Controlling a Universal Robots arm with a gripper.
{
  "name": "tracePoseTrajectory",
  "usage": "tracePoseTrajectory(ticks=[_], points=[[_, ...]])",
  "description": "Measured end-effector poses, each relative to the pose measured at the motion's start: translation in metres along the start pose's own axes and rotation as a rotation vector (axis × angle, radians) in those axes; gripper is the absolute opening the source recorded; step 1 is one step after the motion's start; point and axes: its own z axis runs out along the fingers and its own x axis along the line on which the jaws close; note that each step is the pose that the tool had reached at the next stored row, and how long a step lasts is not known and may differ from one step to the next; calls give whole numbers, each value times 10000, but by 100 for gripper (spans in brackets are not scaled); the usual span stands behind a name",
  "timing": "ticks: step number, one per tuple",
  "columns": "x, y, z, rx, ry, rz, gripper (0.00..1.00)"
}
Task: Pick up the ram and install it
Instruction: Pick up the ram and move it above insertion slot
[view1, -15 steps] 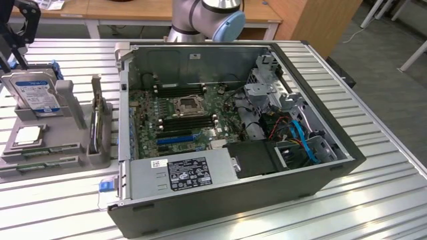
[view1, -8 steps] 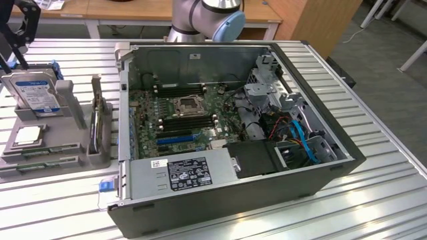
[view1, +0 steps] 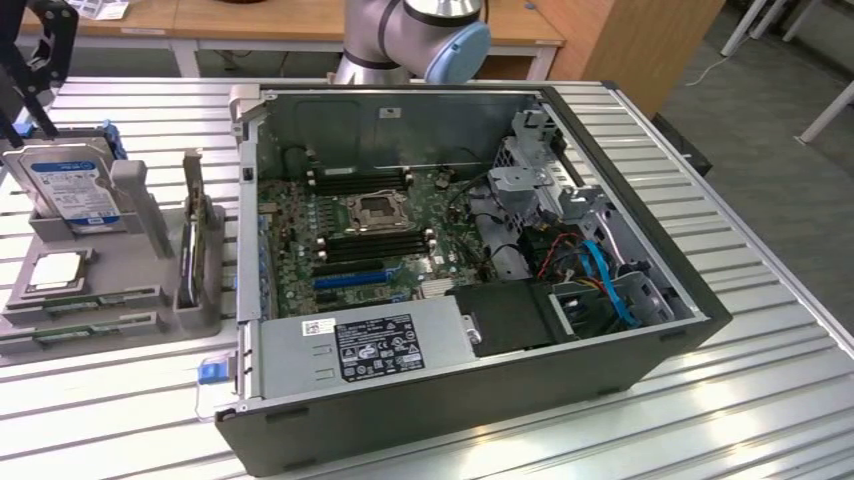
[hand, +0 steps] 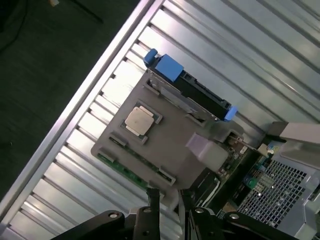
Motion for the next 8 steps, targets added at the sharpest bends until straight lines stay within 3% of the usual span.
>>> tracePoseTrajectory(ticks=[8], points=[[0,0,1,-46,39,-1447,30]])
